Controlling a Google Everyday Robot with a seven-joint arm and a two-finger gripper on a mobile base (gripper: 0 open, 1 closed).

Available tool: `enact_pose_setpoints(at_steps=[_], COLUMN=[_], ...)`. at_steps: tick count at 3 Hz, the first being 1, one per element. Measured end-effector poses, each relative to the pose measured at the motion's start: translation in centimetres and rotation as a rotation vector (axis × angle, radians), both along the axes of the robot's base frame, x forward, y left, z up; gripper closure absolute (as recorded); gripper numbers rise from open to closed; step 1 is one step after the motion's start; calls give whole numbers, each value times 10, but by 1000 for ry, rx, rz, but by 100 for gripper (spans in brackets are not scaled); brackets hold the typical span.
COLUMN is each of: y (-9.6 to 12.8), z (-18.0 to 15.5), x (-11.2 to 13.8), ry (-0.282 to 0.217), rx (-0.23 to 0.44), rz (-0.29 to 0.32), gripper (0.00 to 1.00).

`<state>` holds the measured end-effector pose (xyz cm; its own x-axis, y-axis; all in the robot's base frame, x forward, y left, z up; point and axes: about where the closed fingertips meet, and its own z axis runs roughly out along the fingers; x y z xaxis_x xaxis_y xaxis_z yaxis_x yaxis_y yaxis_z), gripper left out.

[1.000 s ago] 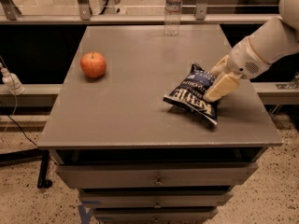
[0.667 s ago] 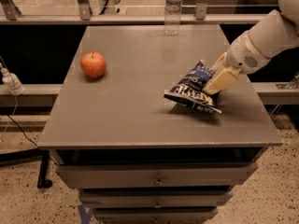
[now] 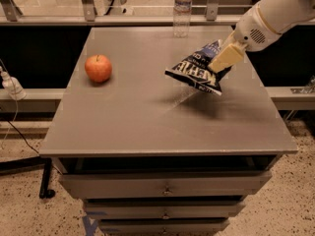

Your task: Move blue chip bag near apple

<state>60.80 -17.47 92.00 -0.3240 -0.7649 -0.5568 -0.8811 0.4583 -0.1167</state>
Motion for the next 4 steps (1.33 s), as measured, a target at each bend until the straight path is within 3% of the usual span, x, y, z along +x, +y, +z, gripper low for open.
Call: enact_pose_setpoints(at_steps=[2, 4], y=[5, 63], z=[-2, 5], x=[2, 48], ry=[-2, -108], rx=[17, 117], rz=[6, 94], gripper=[100, 100])
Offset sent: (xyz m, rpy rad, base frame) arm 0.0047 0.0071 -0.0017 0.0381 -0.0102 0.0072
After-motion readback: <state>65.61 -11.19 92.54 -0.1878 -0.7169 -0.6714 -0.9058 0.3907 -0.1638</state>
